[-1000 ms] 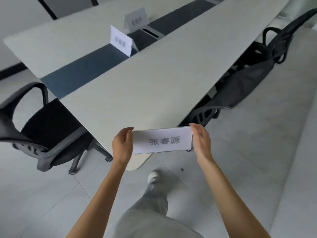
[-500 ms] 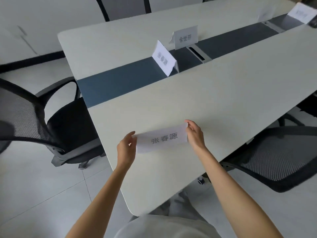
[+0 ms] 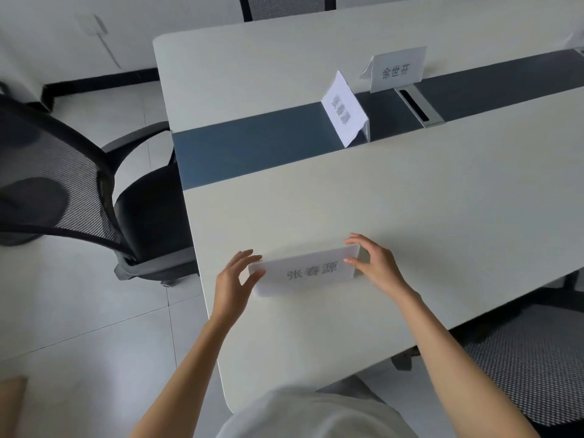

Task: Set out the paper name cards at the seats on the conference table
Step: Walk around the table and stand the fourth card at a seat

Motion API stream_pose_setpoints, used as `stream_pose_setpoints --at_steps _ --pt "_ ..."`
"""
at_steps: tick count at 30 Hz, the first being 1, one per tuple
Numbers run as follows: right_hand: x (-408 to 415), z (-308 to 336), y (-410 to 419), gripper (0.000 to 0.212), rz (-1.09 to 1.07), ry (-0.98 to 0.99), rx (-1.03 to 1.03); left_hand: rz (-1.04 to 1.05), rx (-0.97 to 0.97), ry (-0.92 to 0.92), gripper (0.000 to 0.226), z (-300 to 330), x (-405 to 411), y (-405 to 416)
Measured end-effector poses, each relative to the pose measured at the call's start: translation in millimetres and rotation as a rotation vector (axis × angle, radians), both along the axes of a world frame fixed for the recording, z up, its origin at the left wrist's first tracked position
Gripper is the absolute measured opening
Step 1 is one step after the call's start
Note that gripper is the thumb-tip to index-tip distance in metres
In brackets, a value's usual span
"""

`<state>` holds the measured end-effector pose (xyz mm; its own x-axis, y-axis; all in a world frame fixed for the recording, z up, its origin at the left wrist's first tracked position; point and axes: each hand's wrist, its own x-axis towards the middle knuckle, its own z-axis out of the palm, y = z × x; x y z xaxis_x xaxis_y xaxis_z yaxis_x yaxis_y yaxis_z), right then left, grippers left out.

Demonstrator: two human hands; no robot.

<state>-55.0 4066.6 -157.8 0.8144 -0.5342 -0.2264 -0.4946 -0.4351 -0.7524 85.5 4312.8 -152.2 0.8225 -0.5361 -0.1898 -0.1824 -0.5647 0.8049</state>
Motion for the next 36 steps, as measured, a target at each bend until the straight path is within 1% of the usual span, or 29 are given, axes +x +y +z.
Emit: stream_pose_setpoints --at_steps 3,6,9,12,15,18,22,25,29,33,36 --pt "1 4 -6 0.030 -0.008 -0.045 0.036 -0.004 -0.056 -0.001 0.025 10 -1 -2" --pt "-5 23 -14 0.032 -0.041 -0.124 0.060 -0.009 -0.123 -0.060 0.026 31 -1 -11" --pt "-19 54 -30 0.032 -0.080 -0.238 0.065 -0.049 -0.216 -0.105 0.026 54 -2 -30" --pt "-37 83 -56 0.039 -0.177 -0.349 0.094 -0.085 -0.330 -0.045 0.025 76 -9 -65" --pt "-60 97 -90 0.037 -0.301 -0.438 0.116 -0.157 -0.394 0.034 0.022 85 -22 -114" --pt "-84 87 -130 0.033 -0.383 -0.427 0.110 -0.196 -0.368 0.084 0.023 72 -40 -167" --pt "-107 55 -186 0.034 -0.470 -0.366 0.124 -0.148 -0.260 0.145 0.020 36 -67 -237" --pt "-116 27 -218 0.036 -0.491 -0.298 0.139 -0.104 -0.178 0.163 0.020 10 -86 -275" --pt "-119 -4 -247 0.036 -0.497 -0.228 0.154 -0.027 -0.117 0.207 0.023 -16 -99 -303" --pt "-116 -18 -263 0.038 -0.526 -0.223 0.169 -0.008 -0.087 0.133 0.027 -27 -108 -313" --pt "-115 -26 -259 0.043 -0.580 -0.240 0.219 0.036 -0.140 0.168 0.040 -28 -117 -318"
